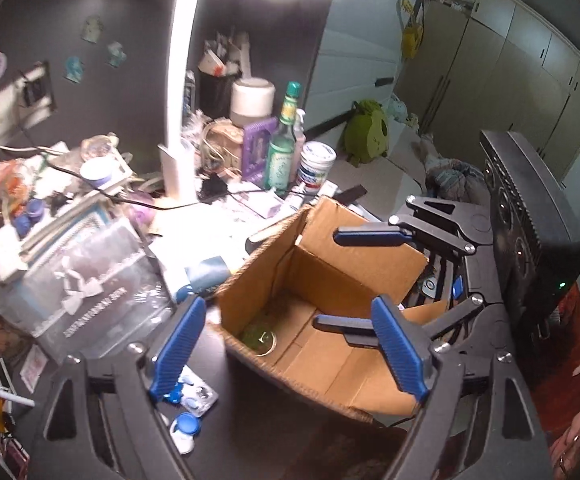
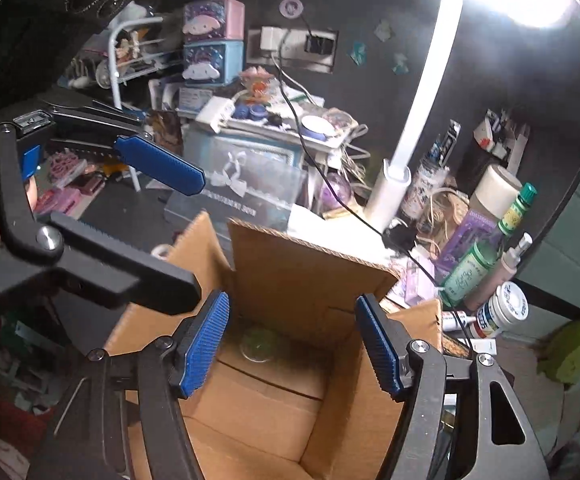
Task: Organize objects
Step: 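Move the empty right gripper back to the items on the table, then grasp the white artificial flower with the right gripper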
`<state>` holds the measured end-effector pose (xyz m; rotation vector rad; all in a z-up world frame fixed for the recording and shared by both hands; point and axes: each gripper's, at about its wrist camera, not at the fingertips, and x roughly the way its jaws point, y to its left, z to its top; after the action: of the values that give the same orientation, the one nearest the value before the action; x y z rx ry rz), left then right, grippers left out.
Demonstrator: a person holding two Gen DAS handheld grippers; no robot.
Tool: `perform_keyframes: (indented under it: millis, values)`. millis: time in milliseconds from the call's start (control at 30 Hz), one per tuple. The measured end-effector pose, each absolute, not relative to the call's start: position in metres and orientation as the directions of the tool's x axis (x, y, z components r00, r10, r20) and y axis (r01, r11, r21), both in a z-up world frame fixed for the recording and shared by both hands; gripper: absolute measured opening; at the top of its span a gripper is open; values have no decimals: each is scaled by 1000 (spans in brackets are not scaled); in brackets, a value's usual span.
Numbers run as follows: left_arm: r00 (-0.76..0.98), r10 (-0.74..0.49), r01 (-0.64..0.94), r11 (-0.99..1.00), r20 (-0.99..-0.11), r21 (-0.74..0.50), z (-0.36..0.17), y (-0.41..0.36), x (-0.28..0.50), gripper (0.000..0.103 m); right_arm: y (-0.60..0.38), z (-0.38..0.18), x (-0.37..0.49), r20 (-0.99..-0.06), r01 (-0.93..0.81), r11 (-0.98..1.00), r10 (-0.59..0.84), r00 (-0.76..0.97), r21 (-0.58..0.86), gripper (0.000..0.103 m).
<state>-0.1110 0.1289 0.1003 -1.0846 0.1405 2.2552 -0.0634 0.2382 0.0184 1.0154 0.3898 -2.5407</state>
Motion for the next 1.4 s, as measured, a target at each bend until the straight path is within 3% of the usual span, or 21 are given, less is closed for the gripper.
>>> perform_keyframes:
  millis: [267,333,467,700,867,1133,1367,1400]
  values:
    - [-667,399,-423,-898,-629,-121,109,30,-62,87,161,30,-21,-611,581,-811,-429,-665,-63,63]
    - [-692,377,-381,-915,-616,-131,98,4,-53,94,140,21,-17,-616,619,-785,-473,-630,-30,63]
    - [-735,265,-268,-959,-624,-91,56,-45,-35,96,79,-20,-15,-670,713,-699,-550,-498,45,63]
    - [-721,219,-198,-974,-657,-108,-13,-98,-14,95,26,-83,-30,-740,754,-653,-538,-403,63,63]
    - [-714,173,-160,-984,-678,-83,-53,-114,-6,95,9,-133,-57,-804,768,-637,-423,-419,-65,63]
    - [-709,176,-160,-983,-683,-88,-76,-123,-9,95,7,-155,-78,-837,770,-630,-368,-406,-97,62]
    - [-705,194,-166,-980,-682,-107,-78,-125,-16,95,-1,-162,-81,-862,792,-601,-338,-378,-111,42]
    - [-703,195,-169,-980,-684,-106,-79,-124,-16,96,-1,-162,-81,-862,792,-601,-342,-373,-104,36]
